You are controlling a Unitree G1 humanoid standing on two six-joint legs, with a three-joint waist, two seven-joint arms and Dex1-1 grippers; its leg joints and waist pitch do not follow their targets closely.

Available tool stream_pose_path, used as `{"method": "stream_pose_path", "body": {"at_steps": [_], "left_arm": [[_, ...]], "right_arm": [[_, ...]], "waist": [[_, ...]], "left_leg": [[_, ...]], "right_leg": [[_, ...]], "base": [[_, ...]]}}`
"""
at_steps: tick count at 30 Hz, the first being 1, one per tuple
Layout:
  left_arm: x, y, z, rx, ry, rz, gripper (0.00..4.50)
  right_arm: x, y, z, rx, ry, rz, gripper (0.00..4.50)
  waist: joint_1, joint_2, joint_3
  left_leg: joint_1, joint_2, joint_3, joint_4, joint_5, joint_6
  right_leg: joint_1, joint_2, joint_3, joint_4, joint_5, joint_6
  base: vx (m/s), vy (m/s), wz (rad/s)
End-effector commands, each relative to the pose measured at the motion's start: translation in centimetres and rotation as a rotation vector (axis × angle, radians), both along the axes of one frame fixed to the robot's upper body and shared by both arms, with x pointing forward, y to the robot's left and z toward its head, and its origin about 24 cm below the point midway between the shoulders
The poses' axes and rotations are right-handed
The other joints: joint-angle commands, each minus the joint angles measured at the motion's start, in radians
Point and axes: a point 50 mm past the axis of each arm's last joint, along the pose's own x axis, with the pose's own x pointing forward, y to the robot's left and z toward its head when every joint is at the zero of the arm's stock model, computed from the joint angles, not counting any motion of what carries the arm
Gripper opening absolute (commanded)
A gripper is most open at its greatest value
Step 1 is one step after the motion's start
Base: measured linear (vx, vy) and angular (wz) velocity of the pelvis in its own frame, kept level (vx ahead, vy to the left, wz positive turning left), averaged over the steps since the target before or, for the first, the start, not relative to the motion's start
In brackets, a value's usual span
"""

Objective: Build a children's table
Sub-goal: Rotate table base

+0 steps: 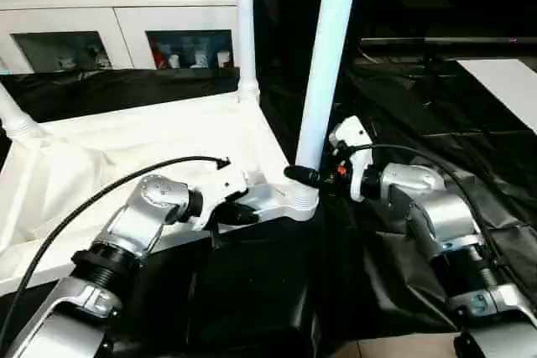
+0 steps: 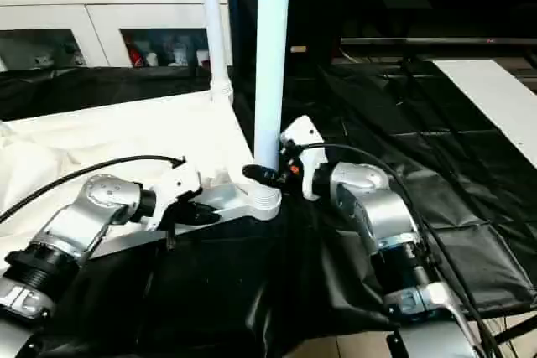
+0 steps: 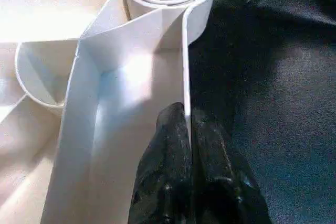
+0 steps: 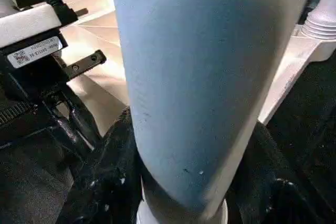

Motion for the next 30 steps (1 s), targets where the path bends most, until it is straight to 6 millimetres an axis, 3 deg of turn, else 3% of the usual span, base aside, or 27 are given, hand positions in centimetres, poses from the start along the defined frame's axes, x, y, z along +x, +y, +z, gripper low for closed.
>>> {"method": "stream_pose_path", "body": {"at_steps": [1,4,17,30], "left_arm": [[0.2,0.2,0.7,0.011,-0.033,-0.009,0.00],[0.1,0.3,0.8,0.015,-0.029,-0.014,0.00],[-0.4,0.6,0.7,0.049,-0.005,-0.078,0.00],[-1.4,1.1,0.8,0.070,0.061,-0.157,0.00]], "right_arm": [[-1.6,-0.3,-4.7,-0.112,0.196,0.022,1.83],[-1.5,-0.2,-4.8,-0.117,0.191,0.040,1.83],[-1.5,-0.3,-5.1,-0.134,0.181,0.079,1.83],[-1.6,-0.8,-5.3,-0.161,0.175,0.127,1.83]], "waist": [[0.004,-0.005,-0.042],[0.003,-0.006,-0.040],[-0.004,-0.007,-0.038],[-0.006,-0.007,-0.038]], "left_leg": [[0.004,0.051,-0.022,-0.083,-0.314,0.006],[0.006,0.051,-0.024,-0.084,-0.339,0.001],[0.006,0.052,-0.026,-0.086,-0.357,0.003],[0.006,0.055,-0.025,-0.090,-0.355,0.000]], "right_leg": [[0.037,-0.075,0.049,-0.093,-0.404,-0.180],[0.033,-0.077,0.049,-0.100,-0.463,-0.161],[0.030,-0.078,0.050,-0.104,-0.492,-0.155],[0.031,-0.078,0.053,-0.098,-0.454,-0.174]], "base": [[0.000,0.000,0.00],[0.000,0.000,0.00],[0.000,0.000,0.00],[0.000,0.000,0.00]]}}
